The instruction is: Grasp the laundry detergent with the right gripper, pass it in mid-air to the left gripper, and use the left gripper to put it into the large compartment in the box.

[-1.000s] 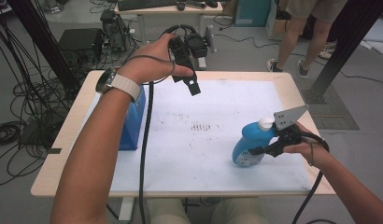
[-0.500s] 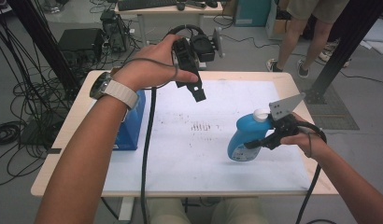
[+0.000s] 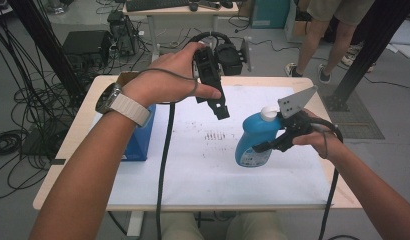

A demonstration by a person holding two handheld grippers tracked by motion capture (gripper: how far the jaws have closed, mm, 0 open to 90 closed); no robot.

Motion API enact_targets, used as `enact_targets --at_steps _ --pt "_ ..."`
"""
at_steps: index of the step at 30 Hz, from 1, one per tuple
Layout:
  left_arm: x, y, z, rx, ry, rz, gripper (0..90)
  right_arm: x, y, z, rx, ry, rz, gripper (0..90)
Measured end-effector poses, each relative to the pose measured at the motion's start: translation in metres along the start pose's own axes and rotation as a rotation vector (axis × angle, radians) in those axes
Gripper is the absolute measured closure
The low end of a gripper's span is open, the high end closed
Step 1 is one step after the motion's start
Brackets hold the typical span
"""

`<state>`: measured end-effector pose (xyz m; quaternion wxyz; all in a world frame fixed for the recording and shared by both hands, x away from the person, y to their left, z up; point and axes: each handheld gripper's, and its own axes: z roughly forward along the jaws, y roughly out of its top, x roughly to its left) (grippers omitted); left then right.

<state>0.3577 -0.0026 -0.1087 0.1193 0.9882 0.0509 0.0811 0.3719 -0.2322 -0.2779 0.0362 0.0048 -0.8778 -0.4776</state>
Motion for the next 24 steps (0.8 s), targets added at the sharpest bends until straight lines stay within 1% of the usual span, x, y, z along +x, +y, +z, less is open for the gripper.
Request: enact_targets --at_steps 2,5,9,15,18,22,24 --pt "-0.003 0.001 0.0 -0.002 -0.003 0.007 5.9 -0.002 0.005 0.004 0.008 0.002 -0.017 43.6" --pt "-0.006 0.003 0.001 0.0 -0.007 0.013 5.8 -0.004 0.011 0.007 0.011 0.003 -0.028 43.6" --pt "-0.009 0.005 0.003 -0.003 -0.004 0.012 5.7 -0.004 0.016 0.01 0.011 -0.001 -0.031 43.6" --pt "-0.012 0.008 0.01 -0.005 -0.02 0.015 5.6 -0.004 0.024 0.013 0.028 -0.004 -0.04 43.6" --pt "-0.013 0.008 0.013 -0.01 -0.032 0.012 5.4 -0.005 0.026 0.014 0.031 -0.007 -0.043 43.6" --pt "-0.013 0.007 0.016 -0.022 -0.036 -0.005 5.4 -0.005 0.028 0.017 0.035 -0.015 -0.041 43.6" --pt "-0.013 0.007 0.017 -0.023 -0.037 -0.005 5.4 -0.006 0.029 0.019 0.046 -0.018 -0.042 43.6"
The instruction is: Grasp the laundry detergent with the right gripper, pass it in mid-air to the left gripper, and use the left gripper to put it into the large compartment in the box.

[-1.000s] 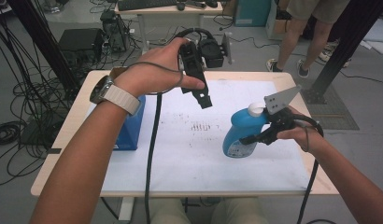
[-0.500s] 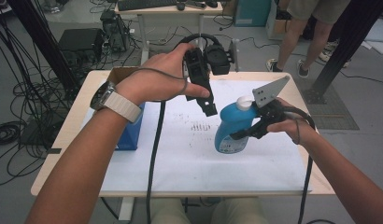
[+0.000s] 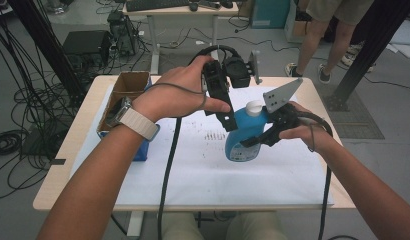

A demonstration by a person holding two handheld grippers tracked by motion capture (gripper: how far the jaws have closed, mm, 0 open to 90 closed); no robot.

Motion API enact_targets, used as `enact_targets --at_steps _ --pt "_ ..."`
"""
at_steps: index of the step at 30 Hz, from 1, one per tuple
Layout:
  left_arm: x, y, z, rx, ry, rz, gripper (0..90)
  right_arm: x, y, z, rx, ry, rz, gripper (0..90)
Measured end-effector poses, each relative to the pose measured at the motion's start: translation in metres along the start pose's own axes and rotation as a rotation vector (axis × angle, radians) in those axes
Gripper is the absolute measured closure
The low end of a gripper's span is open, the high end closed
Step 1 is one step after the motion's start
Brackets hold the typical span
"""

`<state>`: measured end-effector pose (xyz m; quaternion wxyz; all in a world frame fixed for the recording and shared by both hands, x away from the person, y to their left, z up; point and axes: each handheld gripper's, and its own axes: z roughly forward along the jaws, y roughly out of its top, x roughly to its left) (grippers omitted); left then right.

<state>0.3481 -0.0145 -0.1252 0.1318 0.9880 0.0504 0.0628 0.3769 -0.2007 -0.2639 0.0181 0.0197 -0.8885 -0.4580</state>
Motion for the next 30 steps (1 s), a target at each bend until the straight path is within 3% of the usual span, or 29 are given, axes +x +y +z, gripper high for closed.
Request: enact_targets --at_steps 30 --pt "0.0 0.007 0.018 -0.012 -0.012 -0.032 5.8 0.001 0.007 0.019 0.01 0.015 0.002 43.6"
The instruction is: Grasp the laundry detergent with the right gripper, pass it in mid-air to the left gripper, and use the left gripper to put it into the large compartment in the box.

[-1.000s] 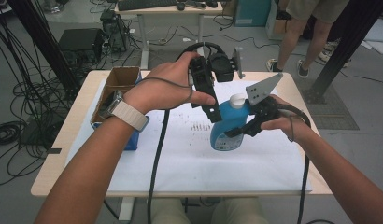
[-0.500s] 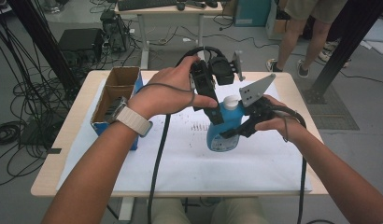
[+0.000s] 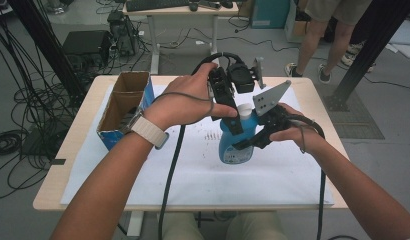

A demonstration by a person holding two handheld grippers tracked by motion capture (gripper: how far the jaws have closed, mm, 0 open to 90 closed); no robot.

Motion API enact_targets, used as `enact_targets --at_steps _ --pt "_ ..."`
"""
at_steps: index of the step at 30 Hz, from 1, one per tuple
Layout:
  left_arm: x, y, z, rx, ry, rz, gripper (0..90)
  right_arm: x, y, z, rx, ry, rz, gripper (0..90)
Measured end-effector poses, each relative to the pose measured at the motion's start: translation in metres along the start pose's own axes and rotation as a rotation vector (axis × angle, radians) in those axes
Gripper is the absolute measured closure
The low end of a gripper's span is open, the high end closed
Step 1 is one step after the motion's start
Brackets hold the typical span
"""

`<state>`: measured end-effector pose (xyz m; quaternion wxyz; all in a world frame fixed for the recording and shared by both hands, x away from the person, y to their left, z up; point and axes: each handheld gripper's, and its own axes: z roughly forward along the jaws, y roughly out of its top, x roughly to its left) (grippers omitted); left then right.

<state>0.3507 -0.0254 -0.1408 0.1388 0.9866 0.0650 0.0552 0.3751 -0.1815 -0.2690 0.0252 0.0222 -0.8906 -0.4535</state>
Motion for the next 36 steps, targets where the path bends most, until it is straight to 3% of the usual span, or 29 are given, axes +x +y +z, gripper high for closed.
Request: enact_targets --at_steps 18,27,36 --pt "-0.0005 0.0029 0.0023 0.016 -0.008 0.002 6.1 0.0006 -0.001 0.005 0.017 0.01 0.024 43.6" --pt "0.0008 0.0031 0.0038 0.023 -0.012 -0.002 6.6 -0.0013 -0.0019 0.0093 0.022 -0.006 -0.008 43.6" --pt "0.0013 0.0031 0.0038 0.022 -0.015 -0.002 6.8 -0.0017 -0.0021 0.0097 0.027 -0.006 -0.003 43.6"
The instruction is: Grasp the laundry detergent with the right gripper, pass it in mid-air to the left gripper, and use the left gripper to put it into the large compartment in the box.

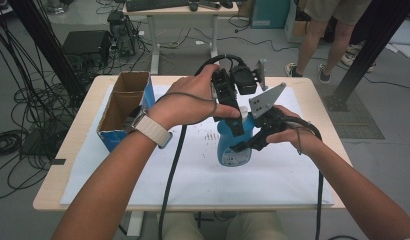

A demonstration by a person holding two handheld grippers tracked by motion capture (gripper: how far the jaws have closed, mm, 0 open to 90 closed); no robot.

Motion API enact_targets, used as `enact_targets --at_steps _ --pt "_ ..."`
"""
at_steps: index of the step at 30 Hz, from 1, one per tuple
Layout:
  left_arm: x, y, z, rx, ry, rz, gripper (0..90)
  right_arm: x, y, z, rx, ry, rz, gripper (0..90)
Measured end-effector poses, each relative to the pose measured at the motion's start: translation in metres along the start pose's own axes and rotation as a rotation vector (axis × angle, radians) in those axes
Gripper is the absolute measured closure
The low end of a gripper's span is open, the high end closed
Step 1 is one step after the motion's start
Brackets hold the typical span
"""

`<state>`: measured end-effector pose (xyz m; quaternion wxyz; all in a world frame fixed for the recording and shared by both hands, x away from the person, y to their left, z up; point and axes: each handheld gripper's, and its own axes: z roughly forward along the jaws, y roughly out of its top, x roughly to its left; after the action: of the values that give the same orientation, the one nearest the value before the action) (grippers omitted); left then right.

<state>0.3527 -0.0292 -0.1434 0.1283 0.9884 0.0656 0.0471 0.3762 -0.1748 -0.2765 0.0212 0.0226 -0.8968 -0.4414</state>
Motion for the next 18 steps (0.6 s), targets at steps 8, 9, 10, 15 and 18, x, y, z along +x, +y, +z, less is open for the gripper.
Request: enact_targets --at_steps 8,9,10,15,18 --pt "0.0005 0.0002 0.0 0.009 -0.004 -0.003 6.8 -0.0006 0.0004 0.0013 -0.002 0.008 0.001 43.6" --pt "0.0006 0.0002 -0.0001 0.008 -0.004 -0.002 6.8 -0.0008 0.0003 0.0014 -0.001 0.011 0.0 43.6" --pt "0.0006 0.0001 -0.0002 0.009 -0.004 -0.003 6.8 -0.0008 0.0003 0.0015 0.0 0.012 0.0 43.5" --pt "0.0009 -0.0004 -0.0004 0.009 -0.003 -0.002 6.8 -0.0013 0.0 0.0014 0.001 0.008 0.004 43.5" --pt "0.001 -0.0004 -0.0001 0.008 -0.003 -0.003 6.8 -0.0014 0.0001 0.0015 0.0 0.011 0.004 43.6"
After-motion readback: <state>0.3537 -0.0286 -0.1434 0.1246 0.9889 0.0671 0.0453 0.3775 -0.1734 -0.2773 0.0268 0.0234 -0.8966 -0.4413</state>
